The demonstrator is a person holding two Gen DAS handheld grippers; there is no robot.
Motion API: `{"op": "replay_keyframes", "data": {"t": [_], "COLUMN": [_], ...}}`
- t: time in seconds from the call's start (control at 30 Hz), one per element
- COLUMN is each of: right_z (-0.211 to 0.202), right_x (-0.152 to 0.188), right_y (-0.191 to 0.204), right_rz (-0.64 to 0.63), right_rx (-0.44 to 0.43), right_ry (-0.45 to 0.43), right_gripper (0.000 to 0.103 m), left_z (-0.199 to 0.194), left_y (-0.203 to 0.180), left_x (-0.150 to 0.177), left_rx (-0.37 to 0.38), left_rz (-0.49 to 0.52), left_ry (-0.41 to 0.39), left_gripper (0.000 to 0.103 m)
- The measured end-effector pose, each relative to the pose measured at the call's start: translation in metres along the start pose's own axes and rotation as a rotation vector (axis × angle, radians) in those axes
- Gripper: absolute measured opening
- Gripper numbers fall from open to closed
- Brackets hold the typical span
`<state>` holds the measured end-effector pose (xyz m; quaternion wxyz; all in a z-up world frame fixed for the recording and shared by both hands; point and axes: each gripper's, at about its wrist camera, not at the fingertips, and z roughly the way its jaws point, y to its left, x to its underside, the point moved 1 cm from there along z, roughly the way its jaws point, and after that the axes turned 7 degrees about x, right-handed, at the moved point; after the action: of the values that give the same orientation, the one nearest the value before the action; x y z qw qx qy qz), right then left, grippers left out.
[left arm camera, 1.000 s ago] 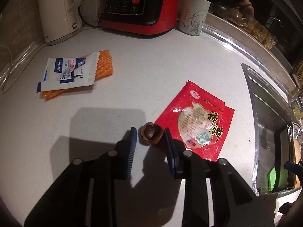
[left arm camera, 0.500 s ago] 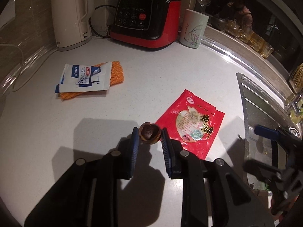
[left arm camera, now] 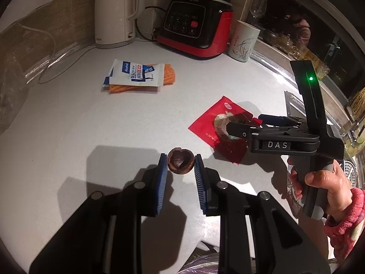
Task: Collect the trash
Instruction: 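Grasp the brown nut shell with the left tool while the right tool grasps the red packet, then carry shell and red packet over the bin and open both tools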
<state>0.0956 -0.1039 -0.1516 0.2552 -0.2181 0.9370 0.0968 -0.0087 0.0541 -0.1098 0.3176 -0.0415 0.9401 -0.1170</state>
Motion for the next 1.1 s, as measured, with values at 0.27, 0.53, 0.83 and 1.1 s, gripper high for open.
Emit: {"op": "replay_keyframes", "data": {"t": [0.27, 0.53, 0.83, 1.1], "right_z": [0.005, -0.005, -0.016, -0.081], "right_x": [0.006, 0.006, 0.012, 0.041], "right_y": [0.023, 0.033, 0.034, 0.045], "right_rz": [-0.166, -0.204, -0.140, -0.111], "right_rx": [0.070, 0.032, -0.075, -0.111], "right_ry": [-0.022, -0.051, -0.052, -0.127], "right_gripper": [0.101, 0.056, 0.011, 0.011], "left_z": [-0.004, -0.017, -0.033, -0.062], "left_y": [0.012, 0.022, 0.026, 0.014], "left_x": [0.008, 0.012, 0.024, 0.041], "left_rx": [-0.006, -0.024, -0.041, -0.020], "left_rz": [-0.051, -0.083, -0.084, -0.060], "left_ry": [0.002, -0.008, -0.012, -0.026], "left_gripper": [0.024, 0.024, 0.024, 0.024]}}
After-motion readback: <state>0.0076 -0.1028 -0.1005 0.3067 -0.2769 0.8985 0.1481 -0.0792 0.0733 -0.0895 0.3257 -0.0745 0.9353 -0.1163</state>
